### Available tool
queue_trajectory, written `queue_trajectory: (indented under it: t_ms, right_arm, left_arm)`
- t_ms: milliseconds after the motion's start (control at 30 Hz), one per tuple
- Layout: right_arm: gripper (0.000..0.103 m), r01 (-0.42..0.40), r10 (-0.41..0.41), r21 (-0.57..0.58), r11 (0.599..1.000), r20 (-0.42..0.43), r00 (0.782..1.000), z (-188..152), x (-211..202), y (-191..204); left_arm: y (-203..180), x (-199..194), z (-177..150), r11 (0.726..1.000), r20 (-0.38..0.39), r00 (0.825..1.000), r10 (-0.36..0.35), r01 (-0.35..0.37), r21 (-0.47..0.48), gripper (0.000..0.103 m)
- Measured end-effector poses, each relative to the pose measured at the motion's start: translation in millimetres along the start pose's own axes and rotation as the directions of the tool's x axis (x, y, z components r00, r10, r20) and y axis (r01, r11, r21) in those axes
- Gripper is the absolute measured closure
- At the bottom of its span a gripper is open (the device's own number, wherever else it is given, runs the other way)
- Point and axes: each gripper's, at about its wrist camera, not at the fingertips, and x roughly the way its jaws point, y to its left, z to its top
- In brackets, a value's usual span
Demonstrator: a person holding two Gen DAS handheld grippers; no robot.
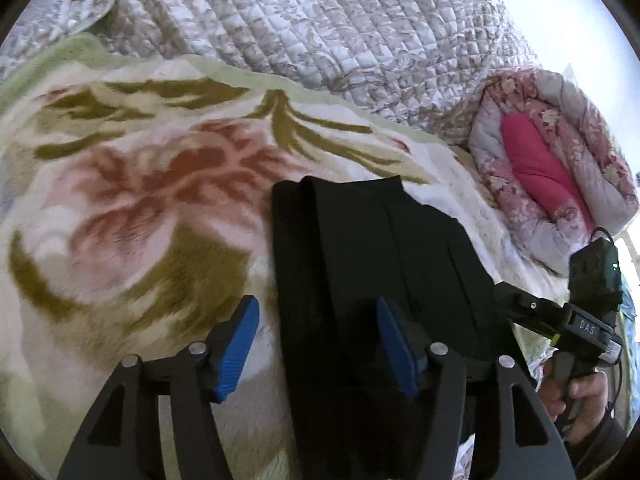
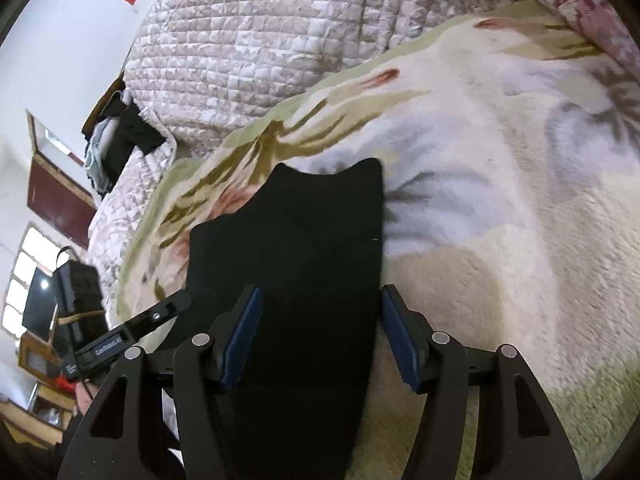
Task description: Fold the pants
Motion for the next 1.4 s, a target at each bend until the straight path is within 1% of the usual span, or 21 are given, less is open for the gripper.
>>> queue_trajectory:
  t_ms: [67, 100, 133, 167, 200, 233, 267, 300, 333, 467, 533, 700, 833, 900, 967, 1033, 1067, 1133, 1267, 1333, 1400]
  right_arm:
    - [0.043, -0.008, 0.008, -0.004, 1.0, -0.009, 1.0, 5.6, 4.9, -1.8]
    - [0.047, -0.006, 0.006, -0.002, 1.0, -0.014, 1.0, 8.0, 7.1, -2.5]
    - [0.055, 0.003, -0.003, 0.0, 1.0, -0.022, 1.0, 9.9, 9.2, -3.1]
    - [0.058, 0.011, -0.01, 0.002, 1.0, -0.028, 1.0, 10.5, 10.5, -3.2]
    - [0.064, 0.01, -0.009, 0.006, 1.0, -0.029, 1.0, 10.1, 9.5, -3.9]
    - [0.074, 0.0, 0.001, 0.018, 1.0, -0.029, 1.0, 9.1, 7.3, -4.4]
    - [0.078, -0.015, 0.016, 0.031, 0.999, -0.028, 0.999, 8.5, 5.4, -5.0]
    - [0.083, -0.029, 0.03, 0.041, 0.999, -0.026, 0.999, 8.7, 3.4, -5.0]
    - [0.085, -0.034, 0.035, 0.032, 0.999, -0.02, 0.999, 9.6, 0.8, -1.8]
    - [0.086, -0.064, 0.064, 0.01, 0.998, 0.013, 0.998, 19.3, -8.3, 12.4]
    - [0.087, -0.085, 0.085, -0.011, 0.996, 0.033, 0.996, 31.7, -12.6, 21.6]
    - [0.088, -0.083, 0.087, -0.055, 0.995, 0.068, 0.994, 72.0, -6.3, 33.7]
    - [0.088, -0.065, 0.07, -0.079, 0.995, 0.055, 0.996, 114.7, 20.6, 27.6]
    - [0.087, -0.023, 0.026, -0.087, 0.996, 0.041, 0.999, 126.6, 41.4, 18.4]
    - [0.084, 0.023, -0.023, -0.079, 0.997, 0.003, 1.0, 131.1, 62.8, 4.1]
    - [0.08, 0.127, -0.13, -0.079, 0.989, -0.033, 0.991, 129.2, 79.8, -9.2]
    - [0.076, 0.146, -0.15, -0.084, 0.986, -0.034, 0.988, 126.0, 83.2, -13.8]
    - [0.075, 0.161, -0.165, -0.1, 0.982, -0.025, 0.986, 126.1, 80.1, -10.6]
    - [0.075, 0.26, -0.253, -0.185, 0.948, 0.062, 0.966, 123.0, 56.0, 16.0]
    - [0.075, 0.257, -0.243, -0.201, 0.945, 0.092, 0.966, 116.7, 44.6, 27.3]
    - [0.075, 0.262, -0.243, -0.225, 0.938, 0.11, 0.964, 106.3, 35.5, 40.9]
  left_arm:
    - [0.3, 5.9, 3.2, 1.0, 0.003, 1.0, -0.027, 0.027, -0.012, 0.038]
    - [-0.2, 9.0, 4.5, 0.999, 0.004, 0.999, -0.042, 0.042, -0.011, 0.038]
    - [-0.1, 12.0, 6.7, 0.999, 0.004, 0.999, -0.047, 0.047, -0.01, 0.038]
    - [0.2, 13.4, 7.1, 0.999, 0.004, 0.999, -0.05, 0.05, -0.017, 0.039]
    - [1.1, 13.3, 7.3, 0.998, 0.004, 0.999, -0.052, 0.052, -0.031, 0.041]
    - [1.2, 11.1, 6.9, 0.998, 0.004, 0.999, -0.051, 0.051, -0.038, 0.05]
    - [0.5, 8.3, 6.5, 0.998, 0.007, 0.999, -0.05, 0.05, -0.041, 0.058]
    - [-0.6, 4.5, 6.0, 0.998, 0.011, 0.999, -0.04, 0.041, -0.043, 0.062]
    - [-1.0, 2.3, 6.9, 0.998, 0.014, 0.999, -0.034, 0.035, -0.045, 0.068]
    - [-4.1, -7.0, 18.0, 0.997, 0.03, 0.998, -0.046, 0.048, -0.058, 0.083]
    - [-8.5, -11.0, 27.1, 0.997, 0.036, 0.997, -0.064, 0.065, -0.043, 0.085]
    - [-18.9, -11.9, 61.8, 0.998, 0.069, 0.996, -0.062, 0.059, 0.034, 0.087]
    - [-8.1, 5.3, 102.3, 0.997, 0.085, 0.996, -0.04, 0.034, 0.066, 0.087]
    - [3.6, 21.4, 117.4, 0.998, 0.067, 0.997, -0.024, 0.02, 0.054, 0.086]
    - [14.2, 42.2, 125.9, 0.998, 0.052, 0.998, 0.019, -0.022, 0.062, 0.086]
    - [26.5, 60.5, 127.8, 0.994, 0.038, 0.995, 0.089, -0.091, 0.066, 0.086]
    - [32.7, 67.4, 127.0, 0.992, 0.024, 0.993, 0.113, -0.114, 0.062, 0.086]
    - [44.1, 73.1, 121.4, 0.99, 0.0, 0.991, 0.134, -0.133, 0.045, 0.086]
    - [44.9, 57.4, 114.8, 0.987, 0.016, 0.988, 0.156, -0.156, 0.04, 0.086]
    - [35.6, 40.2, 113.1, 0.987, 0.052, 0.987, 0.15, -0.152, 0.045, 0.086]
    - [20.1, 24.1, 108.0, 0.984, 0.09, 0.984, 0.152, -0.159, 0.08, 0.086]
